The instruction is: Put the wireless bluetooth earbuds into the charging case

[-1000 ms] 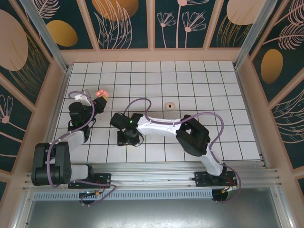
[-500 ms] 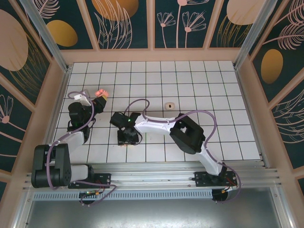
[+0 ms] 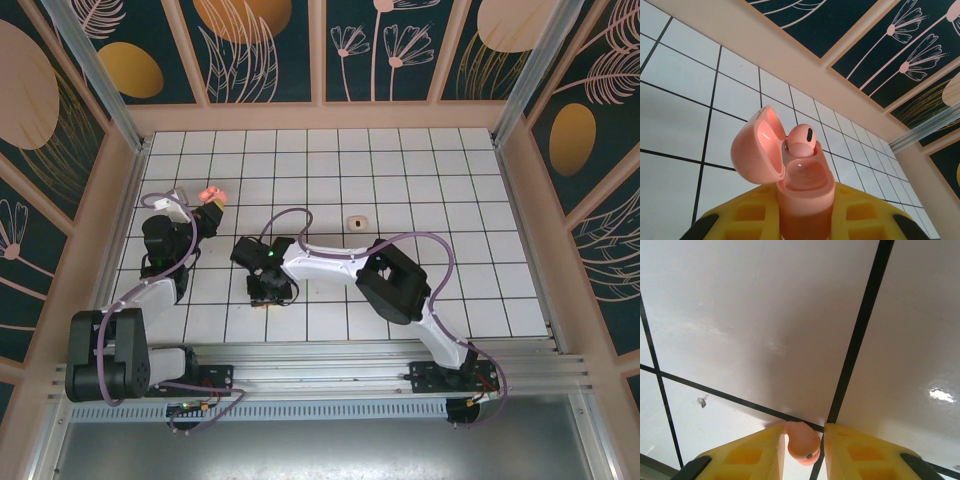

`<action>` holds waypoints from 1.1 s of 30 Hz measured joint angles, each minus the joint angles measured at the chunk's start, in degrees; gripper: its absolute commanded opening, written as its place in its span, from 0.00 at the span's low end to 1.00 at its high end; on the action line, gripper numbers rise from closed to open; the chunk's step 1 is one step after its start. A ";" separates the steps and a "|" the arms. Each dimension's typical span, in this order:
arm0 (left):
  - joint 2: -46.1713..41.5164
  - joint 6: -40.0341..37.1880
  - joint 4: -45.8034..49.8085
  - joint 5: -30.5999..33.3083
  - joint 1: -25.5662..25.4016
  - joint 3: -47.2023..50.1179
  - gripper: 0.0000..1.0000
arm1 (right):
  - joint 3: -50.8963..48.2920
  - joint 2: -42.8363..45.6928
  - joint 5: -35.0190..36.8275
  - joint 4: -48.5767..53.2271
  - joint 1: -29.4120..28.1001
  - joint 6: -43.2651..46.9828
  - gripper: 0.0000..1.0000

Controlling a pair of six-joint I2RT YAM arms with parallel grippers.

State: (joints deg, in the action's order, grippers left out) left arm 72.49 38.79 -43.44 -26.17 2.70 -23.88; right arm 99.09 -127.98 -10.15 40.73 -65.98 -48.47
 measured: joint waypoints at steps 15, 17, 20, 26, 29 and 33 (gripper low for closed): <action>-0.94 -1.27 2.21 0.09 0.00 0.00 0.16 | -6.75 6.01 4.83 3.23 1.81 10.73 0.22; -0.94 -1.44 2.38 0.09 0.00 0.00 0.16 | -8.74 8.00 5.60 4.00 2.45 14.10 0.23; -0.94 -1.86 3.06 0.07 0.00 -0.02 0.16 | -12.79 11.78 6.34 4.76 3.50 20.15 0.22; -0.85 -2.34 3.41 -0.39 0.00 -0.02 0.15 | -21.44 17.70 6.91 6.45 6.10 33.22 0.22; -0.55 -2.40 3.41 -0.59 0.00 -0.02 0.15 | -21.84 17.70 7.23 7.34 7.50 38.62 0.23; -0.48 -2.75 3.48 -0.83 0.00 -0.09 0.15 | -21.79 17.57 9.11 8.83 8.70 45.05 0.22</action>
State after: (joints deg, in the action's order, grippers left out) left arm 72.01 36.03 -39.97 -27.00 2.70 -23.97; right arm 77.30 -110.41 -1.04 49.56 -57.28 -3.42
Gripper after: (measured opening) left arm 0.194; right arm 0.226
